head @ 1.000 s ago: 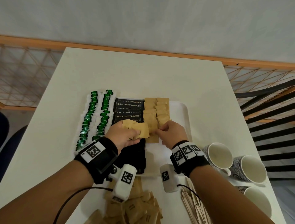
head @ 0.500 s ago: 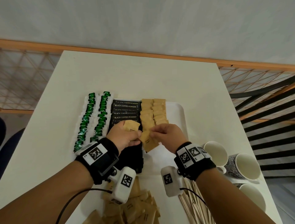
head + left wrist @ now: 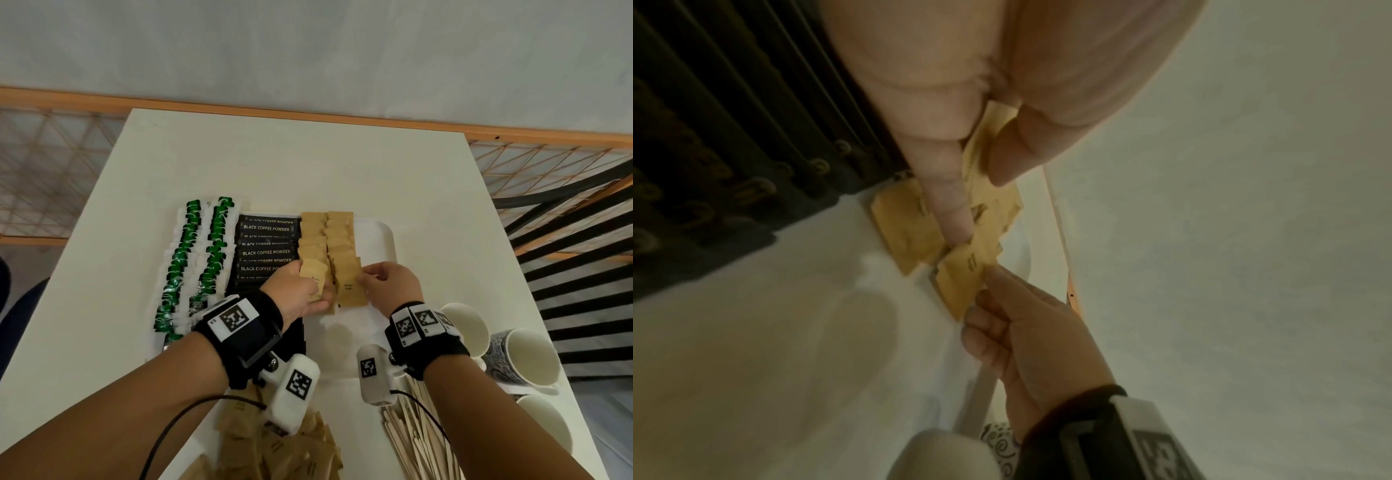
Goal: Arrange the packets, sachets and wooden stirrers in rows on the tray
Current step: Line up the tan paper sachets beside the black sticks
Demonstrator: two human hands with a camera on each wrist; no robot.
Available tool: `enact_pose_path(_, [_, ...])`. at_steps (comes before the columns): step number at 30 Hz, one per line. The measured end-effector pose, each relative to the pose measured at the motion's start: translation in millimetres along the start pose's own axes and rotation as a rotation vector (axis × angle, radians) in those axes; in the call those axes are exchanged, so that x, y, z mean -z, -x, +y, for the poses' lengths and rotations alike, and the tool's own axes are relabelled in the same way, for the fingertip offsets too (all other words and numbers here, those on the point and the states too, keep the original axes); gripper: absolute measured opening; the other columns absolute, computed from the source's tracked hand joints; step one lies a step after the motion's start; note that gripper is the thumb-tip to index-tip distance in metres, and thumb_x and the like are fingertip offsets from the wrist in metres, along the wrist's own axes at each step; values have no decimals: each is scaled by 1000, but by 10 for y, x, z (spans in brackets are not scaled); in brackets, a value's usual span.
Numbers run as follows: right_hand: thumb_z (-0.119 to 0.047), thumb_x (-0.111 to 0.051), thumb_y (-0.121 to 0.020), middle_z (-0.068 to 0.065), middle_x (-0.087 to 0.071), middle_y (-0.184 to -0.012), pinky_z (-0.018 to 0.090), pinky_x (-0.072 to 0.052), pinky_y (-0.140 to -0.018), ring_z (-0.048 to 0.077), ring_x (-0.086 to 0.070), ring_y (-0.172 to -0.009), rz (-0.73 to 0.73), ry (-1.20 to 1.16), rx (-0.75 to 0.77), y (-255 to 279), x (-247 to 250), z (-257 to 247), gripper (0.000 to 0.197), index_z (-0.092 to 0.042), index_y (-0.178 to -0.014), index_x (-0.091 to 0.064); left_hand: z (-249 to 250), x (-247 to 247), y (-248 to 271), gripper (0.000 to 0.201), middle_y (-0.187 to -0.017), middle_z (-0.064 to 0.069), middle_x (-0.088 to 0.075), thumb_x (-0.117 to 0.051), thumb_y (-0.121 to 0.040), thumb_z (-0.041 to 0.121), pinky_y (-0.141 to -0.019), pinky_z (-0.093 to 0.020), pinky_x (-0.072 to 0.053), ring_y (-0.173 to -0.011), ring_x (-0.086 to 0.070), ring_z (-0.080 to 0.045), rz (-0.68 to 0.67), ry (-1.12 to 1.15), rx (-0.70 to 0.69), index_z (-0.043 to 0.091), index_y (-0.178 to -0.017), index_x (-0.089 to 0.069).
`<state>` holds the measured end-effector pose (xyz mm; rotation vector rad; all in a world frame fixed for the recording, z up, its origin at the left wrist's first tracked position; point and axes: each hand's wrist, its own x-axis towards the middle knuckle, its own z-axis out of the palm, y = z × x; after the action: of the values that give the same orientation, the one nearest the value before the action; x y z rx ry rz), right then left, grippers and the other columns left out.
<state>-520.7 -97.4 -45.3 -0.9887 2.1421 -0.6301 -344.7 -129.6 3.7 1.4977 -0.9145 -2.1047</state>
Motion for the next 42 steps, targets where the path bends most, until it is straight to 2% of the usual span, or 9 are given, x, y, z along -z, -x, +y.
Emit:
enact_pose_path(5, [-43,-80,-68,-7,-63,-91,23,-50,-75,11,-63,-82,-55,11,5,46,35,2,48,-29,-109,-58,17,-128,-59,49,-130,-23,-49,-35,-92,-15,-72,-32,-52,-84,-61,-22,12,42,26,6,-136,-41])
enact_pose_path(9, [-30,-81,-70,-7,-59,-85,13,-40,-61,7,-55,-75,-59,101,59,57,35,-9,45,-25,-110,-61,3,-160,-80,51,-131,-20,-48,-37,-92,-14,-77,-33,-52,-92,-61,-23,23,34,15,8,-138,-41])
enact_pose_path(17, [-24,-78,-71,-4,-63,-80,29,-54,-72,15,-62,-72,-45,28,73,3,-37,-7,37,-25,-106,-65,10,-134,-146,46,-122,-20,-51,-38,-92,-13,-68,-27,-56,-85,-61,-20,37,16,-21,6,-134,-43])
enact_pose_path(22, [-25,-76,-73,-2,-64,-84,33,-55,-79,17,-64,-78,-51,-25,73,20,-16,21,49,-25,-119,-58,42,-40,-118,41,-108,-15,-57,-33,-90,-13,-64,-24,-58,-79,-62,-20,70,4,-42,7,-122,-47])
enact_pose_path(25, [-30,-74,-76,-3,-61,-87,35,-54,-81,19,-64,-80,-42,-48,72,44,7,-5,51,-26,-124,-55,42,63,-90,40,-108,-12,-57,-40,-89,-14,-64,-26,-59,-79,-65,-22,87,-12,-43,11,-121,-45])
enact_pose_path(28, [-35,-66,-85,-9,-60,-86,31,-53,-75,13,-62,-77,5,-101,135,127,43,-80,34,-30,-117,-58,16,170,-76,49,-114,-14,-56,-54,-84,-16,-65,-29,-60,-91,-66,-28,69,-71,-59,16,-120,-45])
enact_pose_path(31, [-37,-58,-91,-11,-66,-86,23,-47,-68,9,-61,-76,-39,-201,215,253,56,-231,16,-33,-104,-66,1,228,-32,53,-104,-17,-63,-62,-81,-13,-59,-28,-59,-81,-69,-25,50,-142,-102,16,-123,-48])
enact_pose_path(36, [-31,-66,-87,-9,-68,-82,22,-54,-66,6,-61,-69,-222,-228,294,417,13,-392,10,-36,-95,-69,4,250,30,51,-89,-12,-66,-72,-76,-5,-55,-26,-55,-68,-68,-18,67,-249,-191,19,-118,-54])
enact_pose_path(42, [-34,-72,-82,-11,-66,-71,19,-51,-65,6,-60,-64,-306,-104,217,483,53,-349,10,-26,-87,-69,-6,295,63,45,-90,-12,-69,-75,-77,3,-56,-21,-53,-67,-63,-17,95,-336,-273,19,-114,-55])
